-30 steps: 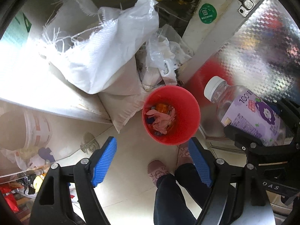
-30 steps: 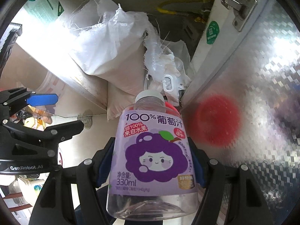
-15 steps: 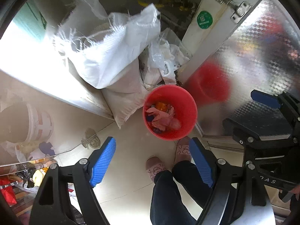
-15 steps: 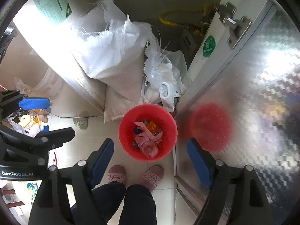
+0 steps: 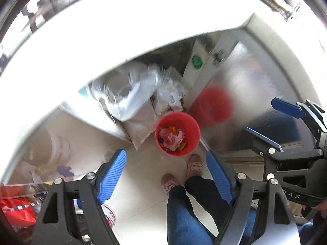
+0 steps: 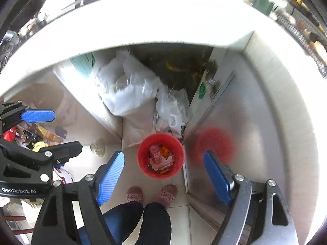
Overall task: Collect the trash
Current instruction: 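Raise both tools back up above the counter, then close the left tool on the brown sauce packet while the right tool grasps the white sachet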
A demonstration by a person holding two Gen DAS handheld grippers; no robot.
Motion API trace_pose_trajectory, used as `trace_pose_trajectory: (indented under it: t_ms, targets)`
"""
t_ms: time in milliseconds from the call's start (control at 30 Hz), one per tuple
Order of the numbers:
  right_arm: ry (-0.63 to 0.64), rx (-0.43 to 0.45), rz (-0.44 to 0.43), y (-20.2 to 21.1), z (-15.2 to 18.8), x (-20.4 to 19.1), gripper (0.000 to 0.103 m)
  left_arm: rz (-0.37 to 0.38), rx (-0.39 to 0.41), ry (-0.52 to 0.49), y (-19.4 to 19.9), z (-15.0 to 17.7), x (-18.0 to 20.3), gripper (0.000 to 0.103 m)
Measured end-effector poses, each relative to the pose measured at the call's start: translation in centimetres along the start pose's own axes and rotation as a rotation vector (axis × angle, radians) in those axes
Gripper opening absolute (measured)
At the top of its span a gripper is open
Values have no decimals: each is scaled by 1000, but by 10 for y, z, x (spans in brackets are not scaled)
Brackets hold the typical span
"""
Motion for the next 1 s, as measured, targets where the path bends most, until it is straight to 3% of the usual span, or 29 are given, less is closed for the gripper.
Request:
trace_pose_trajectory:
  t_ms: [233, 467, 767, 1000]
  targets:
    - [-44, 79, 59, 65, -16, 22, 79, 21, 78, -56, 61, -27, 19, 80]
    - [-153, 121, 110, 101, -24, 56, 79, 27, 130, -168, 92, -63, 53, 83]
    - [-289, 170, 186, 120, -47, 139, 79, 52, 185, -330, 105, -144, 123, 86]
    - [-408, 171, 253, 136, -62, 222, 79, 124, 173, -455, 99, -224, 196, 86]
Point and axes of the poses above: each gripper's, at about its wrist camera, not at the fingertips, and y roughly against the way its jaws point, x to its right, z to its underside, the point moved 2 cm from there along -y, roughly the way its jaws point, and after that the axes turned 4 degrees about -x, right-handed, at the moved point
